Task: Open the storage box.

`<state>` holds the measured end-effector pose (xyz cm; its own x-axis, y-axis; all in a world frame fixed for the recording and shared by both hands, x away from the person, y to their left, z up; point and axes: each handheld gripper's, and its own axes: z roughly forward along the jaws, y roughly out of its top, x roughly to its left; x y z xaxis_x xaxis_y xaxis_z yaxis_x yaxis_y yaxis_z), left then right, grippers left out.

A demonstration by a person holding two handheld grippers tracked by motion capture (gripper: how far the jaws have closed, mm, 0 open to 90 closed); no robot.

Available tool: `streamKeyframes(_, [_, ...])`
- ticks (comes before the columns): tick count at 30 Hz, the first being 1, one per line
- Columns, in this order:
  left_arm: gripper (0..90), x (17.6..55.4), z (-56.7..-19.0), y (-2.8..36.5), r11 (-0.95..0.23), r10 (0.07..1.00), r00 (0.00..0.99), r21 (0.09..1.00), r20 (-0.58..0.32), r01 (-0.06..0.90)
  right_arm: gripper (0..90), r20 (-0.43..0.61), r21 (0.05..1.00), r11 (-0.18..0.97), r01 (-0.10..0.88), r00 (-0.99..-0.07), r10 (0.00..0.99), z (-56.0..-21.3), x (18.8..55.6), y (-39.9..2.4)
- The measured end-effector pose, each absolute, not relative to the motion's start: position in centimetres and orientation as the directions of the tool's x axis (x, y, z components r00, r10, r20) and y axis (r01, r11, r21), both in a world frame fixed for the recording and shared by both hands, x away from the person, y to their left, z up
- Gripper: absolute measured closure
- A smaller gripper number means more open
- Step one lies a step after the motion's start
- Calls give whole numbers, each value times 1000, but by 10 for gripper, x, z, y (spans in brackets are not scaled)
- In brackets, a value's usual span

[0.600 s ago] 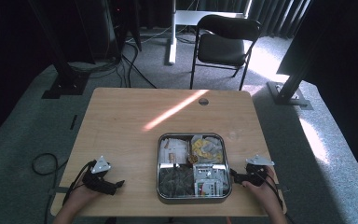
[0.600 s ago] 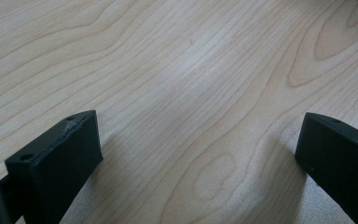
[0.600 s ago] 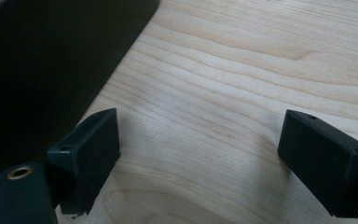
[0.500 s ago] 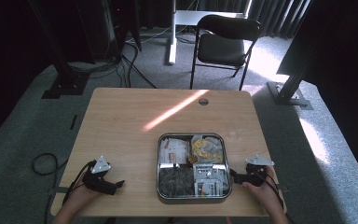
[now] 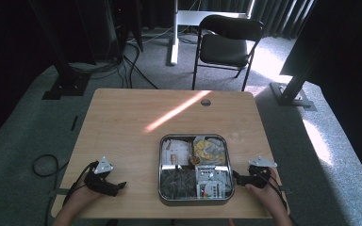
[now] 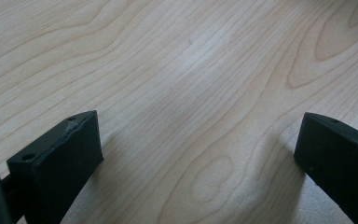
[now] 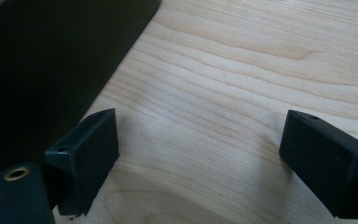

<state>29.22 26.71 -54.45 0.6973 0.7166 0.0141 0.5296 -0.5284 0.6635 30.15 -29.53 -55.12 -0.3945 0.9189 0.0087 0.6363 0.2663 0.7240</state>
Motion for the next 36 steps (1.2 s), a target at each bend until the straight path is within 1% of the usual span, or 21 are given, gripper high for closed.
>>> streamKeyframes(6, [8, 291, -543, 265, -536, 714, 700, 653, 13, 535, 111, 9, 724, 266, 637, -394, 919, -551, 301, -295])
streamKeyframes(12, [8, 292, -542, 266, -505, 711, 702, 666, -41, 550, 111, 10, 723, 265, 637, -394, 919, -551, 301, -295])
streamKeyframes(16, [8, 292, -541, 261, -519, 702, 712, 662, -31, 541, 111, 9, 724, 266, 636, -395, 919, -551, 302, -295])
streamKeyframes(22, [8, 290, -533, 250, -547, 677, 736, 670, 2, 502, 111, 9, 724, 266, 636, -394, 919, -551, 302, -295])
streamKeyframes(36, [8, 295, -523, 232, -548, 634, 773, 691, -24, 471, 111, 10, 723, 265, 638, -394, 919, -551, 301, -295])
